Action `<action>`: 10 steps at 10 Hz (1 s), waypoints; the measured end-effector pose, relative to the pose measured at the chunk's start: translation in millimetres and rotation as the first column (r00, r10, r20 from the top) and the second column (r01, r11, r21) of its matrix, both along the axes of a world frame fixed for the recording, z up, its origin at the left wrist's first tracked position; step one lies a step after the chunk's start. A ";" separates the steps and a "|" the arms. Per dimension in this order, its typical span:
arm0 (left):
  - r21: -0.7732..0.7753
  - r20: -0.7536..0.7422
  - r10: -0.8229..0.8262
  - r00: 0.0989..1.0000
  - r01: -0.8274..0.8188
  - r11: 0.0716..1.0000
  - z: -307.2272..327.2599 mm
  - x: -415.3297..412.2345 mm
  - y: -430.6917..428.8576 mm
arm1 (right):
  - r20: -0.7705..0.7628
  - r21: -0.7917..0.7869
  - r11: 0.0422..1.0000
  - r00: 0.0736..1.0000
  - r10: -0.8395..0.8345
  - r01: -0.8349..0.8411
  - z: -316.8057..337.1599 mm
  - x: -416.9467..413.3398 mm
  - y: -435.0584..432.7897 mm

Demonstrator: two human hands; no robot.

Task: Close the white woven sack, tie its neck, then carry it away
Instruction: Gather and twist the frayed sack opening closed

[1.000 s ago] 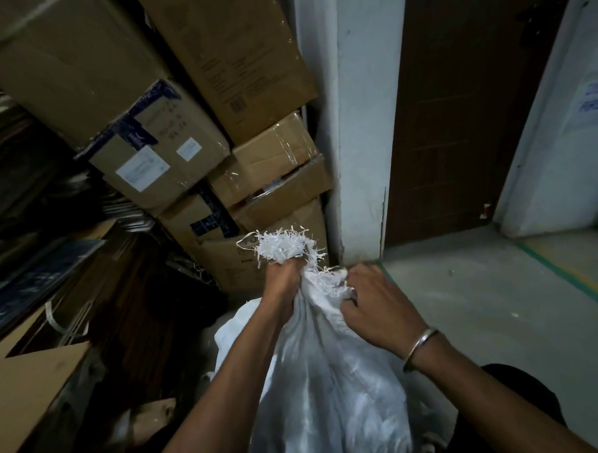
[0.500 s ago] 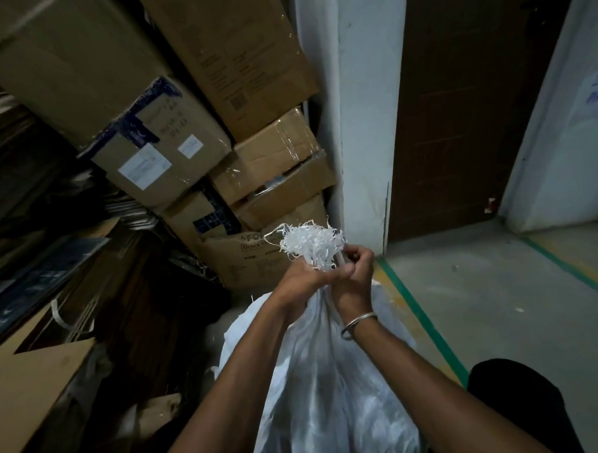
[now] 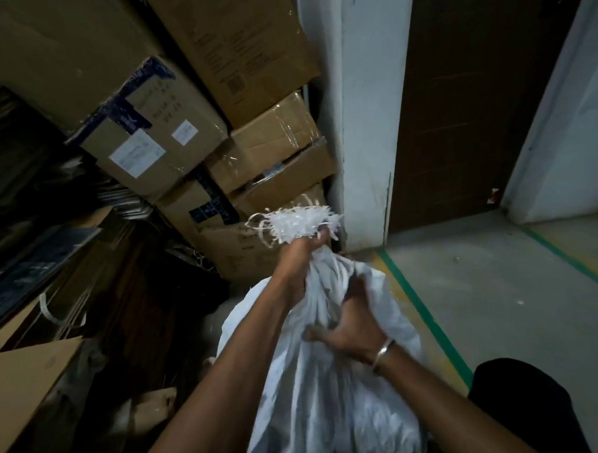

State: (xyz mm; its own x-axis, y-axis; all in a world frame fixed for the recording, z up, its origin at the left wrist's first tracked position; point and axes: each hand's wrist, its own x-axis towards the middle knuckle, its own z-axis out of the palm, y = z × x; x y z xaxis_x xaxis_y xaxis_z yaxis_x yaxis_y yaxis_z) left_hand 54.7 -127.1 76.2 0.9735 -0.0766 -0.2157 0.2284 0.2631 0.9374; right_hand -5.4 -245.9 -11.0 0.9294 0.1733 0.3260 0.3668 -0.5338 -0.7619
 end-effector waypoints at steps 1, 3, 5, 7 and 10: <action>0.108 -0.027 -0.004 1.000 0.007 0.994 4.5 -1.5 -11.2 | 0.028 -0.035 0.995 0.995 -0.097 0.098 4.7 8.5 42.4; 0.384 0.124 -0.227 0.966 0.165 0.909 8.7 -8.4 22.7 | -0.092 0.279 0.875 0.918 -0.386 0.396 -1.2 52.5 47.7; 0.763 0.153 -0.326 0.933 0.099 0.639 -14.4 -27.0 141.3 | -0.197 0.504 0.841 0.974 -0.111 0.198 -4.8 67.6 44.4; 0.771 0.120 -0.464 0.878 0.212 0.601 -108.9 -31.1 50.5 | -0.336 0.523 0.795 0.931 -0.139 0.308 -14.9 55.5 62.5; 0.412 0.388 -0.173 0.905 -0.003 0.911 -164.9 7.1 25.2 | -0.184 0.339 0.930 0.979 -0.082 0.142 -19.0 77.6 48.8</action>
